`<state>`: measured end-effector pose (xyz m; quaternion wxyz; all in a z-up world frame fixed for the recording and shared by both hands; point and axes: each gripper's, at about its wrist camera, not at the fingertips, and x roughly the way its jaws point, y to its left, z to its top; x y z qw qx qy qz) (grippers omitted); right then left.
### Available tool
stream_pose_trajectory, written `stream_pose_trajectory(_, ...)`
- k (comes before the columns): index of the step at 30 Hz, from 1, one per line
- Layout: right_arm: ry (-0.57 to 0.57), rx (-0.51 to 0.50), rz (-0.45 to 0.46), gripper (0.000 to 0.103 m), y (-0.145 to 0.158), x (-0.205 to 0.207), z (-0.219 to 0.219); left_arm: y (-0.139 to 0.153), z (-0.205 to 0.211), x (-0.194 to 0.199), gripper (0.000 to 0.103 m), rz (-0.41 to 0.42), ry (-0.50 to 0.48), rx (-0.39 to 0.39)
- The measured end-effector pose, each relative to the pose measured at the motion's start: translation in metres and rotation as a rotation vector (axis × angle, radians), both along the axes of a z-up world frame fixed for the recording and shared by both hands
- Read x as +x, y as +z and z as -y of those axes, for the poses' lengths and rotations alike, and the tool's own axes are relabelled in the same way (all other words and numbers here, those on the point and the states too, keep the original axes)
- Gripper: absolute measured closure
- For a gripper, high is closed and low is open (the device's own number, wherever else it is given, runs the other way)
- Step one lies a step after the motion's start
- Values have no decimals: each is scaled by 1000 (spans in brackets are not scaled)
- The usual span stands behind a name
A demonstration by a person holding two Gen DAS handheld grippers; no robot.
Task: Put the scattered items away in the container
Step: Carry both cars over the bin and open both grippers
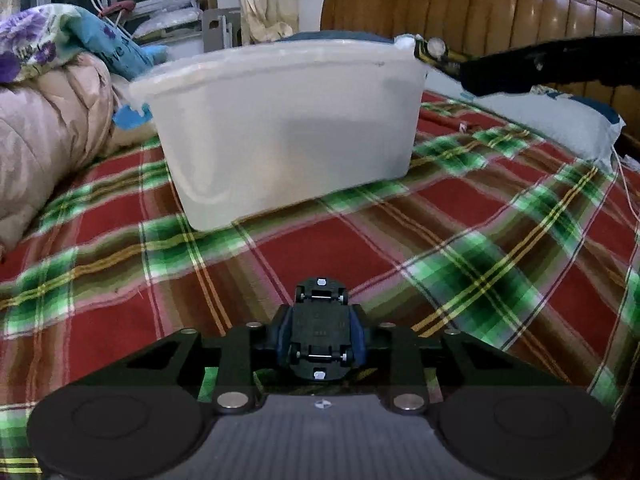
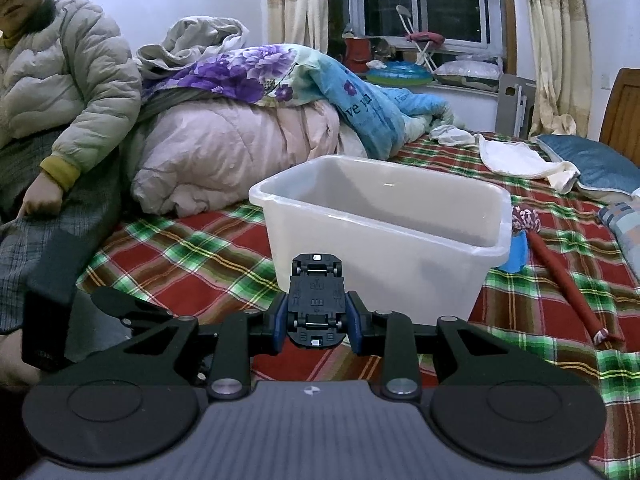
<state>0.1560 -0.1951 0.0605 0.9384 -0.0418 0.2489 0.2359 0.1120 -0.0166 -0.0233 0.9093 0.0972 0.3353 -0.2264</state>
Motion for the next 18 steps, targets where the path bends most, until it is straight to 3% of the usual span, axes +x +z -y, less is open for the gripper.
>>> stream_pose_trajectory(5, -5, 2, 38, 70, 16, 2, 3, 41, -7, -2, 70, 58, 16, -19)
stream_pose_trajectory(9, -14, -2, 83, 70, 41, 16, 6, 96, -9, 10, 70, 122, 36, -32)
stream_pose_trajectory(14, -35, -42, 96, 70, 66, 64, 8, 155, 3, 57, 70, 176, 63, -57)
stream_pose_trajectory(18, -69, -101, 65, 70, 69, 110, 8, 174, 15, 108, 70, 160, 97, -84)
